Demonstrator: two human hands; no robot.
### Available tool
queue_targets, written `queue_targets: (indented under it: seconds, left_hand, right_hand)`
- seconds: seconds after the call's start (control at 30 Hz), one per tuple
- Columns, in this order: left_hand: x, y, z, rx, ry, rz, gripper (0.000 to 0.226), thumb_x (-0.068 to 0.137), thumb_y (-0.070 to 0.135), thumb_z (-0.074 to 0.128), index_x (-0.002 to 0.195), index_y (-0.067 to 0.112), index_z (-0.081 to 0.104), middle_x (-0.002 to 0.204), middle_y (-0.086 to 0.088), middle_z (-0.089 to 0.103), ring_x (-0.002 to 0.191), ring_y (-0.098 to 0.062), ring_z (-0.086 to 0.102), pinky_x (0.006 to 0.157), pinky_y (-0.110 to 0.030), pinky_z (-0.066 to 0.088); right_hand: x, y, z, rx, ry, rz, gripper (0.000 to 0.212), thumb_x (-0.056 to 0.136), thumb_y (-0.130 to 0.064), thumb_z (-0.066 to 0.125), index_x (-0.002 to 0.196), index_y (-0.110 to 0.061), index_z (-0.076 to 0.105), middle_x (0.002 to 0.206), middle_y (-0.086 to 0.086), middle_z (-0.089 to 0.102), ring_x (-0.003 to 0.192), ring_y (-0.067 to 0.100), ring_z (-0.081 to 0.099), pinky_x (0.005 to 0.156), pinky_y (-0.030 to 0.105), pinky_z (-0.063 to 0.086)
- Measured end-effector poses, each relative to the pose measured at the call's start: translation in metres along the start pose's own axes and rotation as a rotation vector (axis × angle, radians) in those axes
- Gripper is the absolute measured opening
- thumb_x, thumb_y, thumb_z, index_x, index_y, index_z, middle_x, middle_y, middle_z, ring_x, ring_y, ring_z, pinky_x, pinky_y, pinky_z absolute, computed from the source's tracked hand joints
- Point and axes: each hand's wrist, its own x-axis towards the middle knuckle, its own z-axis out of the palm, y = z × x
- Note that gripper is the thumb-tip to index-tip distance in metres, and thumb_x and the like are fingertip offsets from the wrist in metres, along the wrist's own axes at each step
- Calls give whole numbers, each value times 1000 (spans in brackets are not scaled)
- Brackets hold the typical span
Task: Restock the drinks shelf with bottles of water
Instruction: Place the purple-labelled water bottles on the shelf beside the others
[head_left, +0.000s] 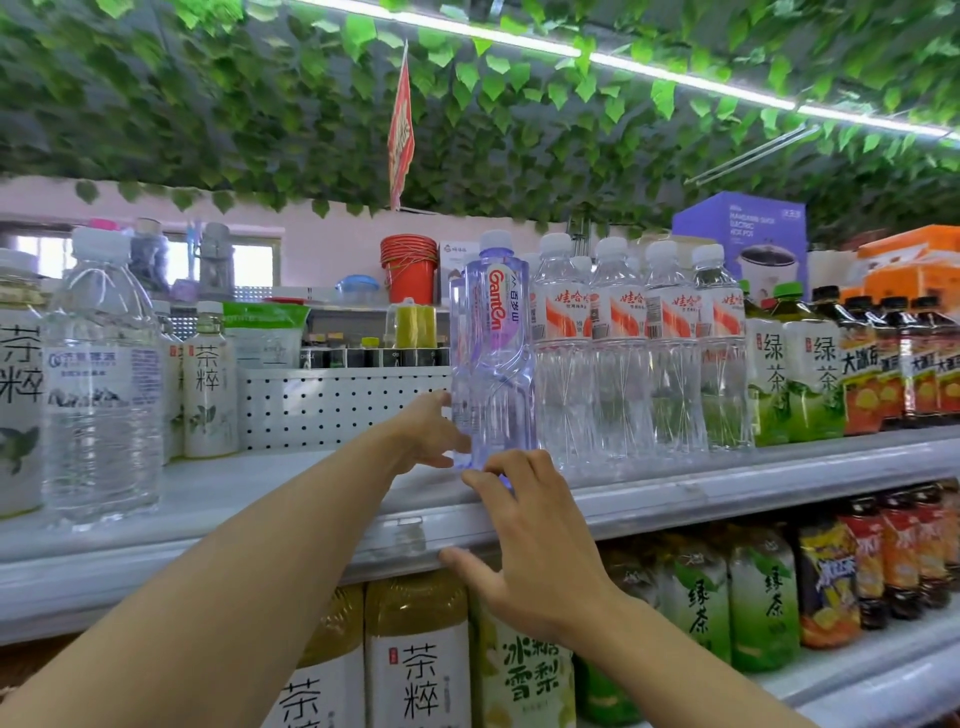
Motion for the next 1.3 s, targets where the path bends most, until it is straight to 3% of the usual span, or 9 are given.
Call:
queue_targets:
  seconds: [0.07,0.2,0.3,0.4,0.63,0.8,1.0,1.17,1.3]
  left_hand:
    - [-1,1,0,-4,-1,1,55,86,-2,60,134,14,40,114,-14,64,107,-25,61,76,-30,51]
    - [-2,-1,-1,-14,-7,-7,56,85,-3,60,135,13,40,106,-11,65,96,-21,60,65,-25,50]
    - [-3,-2,-2,-29,-10,-24,58,84,-1,64,135,13,39,108,-10,67,97,-19,61,67,-26,50]
    - [-7,1,-4,-35,22,-26,58,84,2,64,135,13,38,108,-11,65,95,-19,58,73,-29,49]
    - [-16,1,-19,-19,40,-53,58,86,2,63,137,14,39,119,-16,59,107,-25,59,83,-36,50]
    - [-17,-2,-16,-41,26,-41,53,86,3,63,134,13,42,112,-14,63,101,-24,62,80,-35,49]
    - [-22,-2,-14,-36,30,-41,52,88,4,62,135,13,42,115,-16,62,105,-25,61,83,-35,49]
    - [-35,0,-17,53,43,-45,54,88,8,63,136,15,40,118,-14,59,106,-24,58,84,-34,45]
    - [-55,2,-22,135,121,17,56,85,9,66,135,13,41,131,-15,51,119,-27,50,98,-36,42]
  right_hand:
    - [0,-1,-2,7,0,-6,68,77,-66,37,129,-23,45,118,-5,39,111,15,33,99,30,32]
    - [0,-2,-5,111,56,107,67,78,-63,40,134,-28,31,119,-10,29,112,9,27,98,22,29]
    - [8,1,-9,106,133,246,63,86,-49,52,136,-23,23,127,-6,26,118,11,27,101,24,32]
    - [19,-1,-15,144,91,373,65,89,-39,57,139,-22,18,131,-3,27,119,15,37,94,26,39]
    - [42,-10,-23,60,62,569,66,88,-46,59,135,-17,23,126,5,43,108,23,53,75,28,38]
    - [51,-11,-19,33,67,654,73,81,-48,66,133,-15,26,126,5,44,110,23,52,82,31,44]
    - [49,-12,-17,4,64,650,69,82,-49,65,129,-14,29,124,5,44,106,22,52,72,26,35]
    - [45,-13,-22,61,25,641,64,86,-46,62,130,-13,30,127,7,42,111,23,50,82,31,44]
    - [29,-22,-32,73,3,581,65,88,-43,59,136,-12,28,133,8,35,122,24,37,96,33,37]
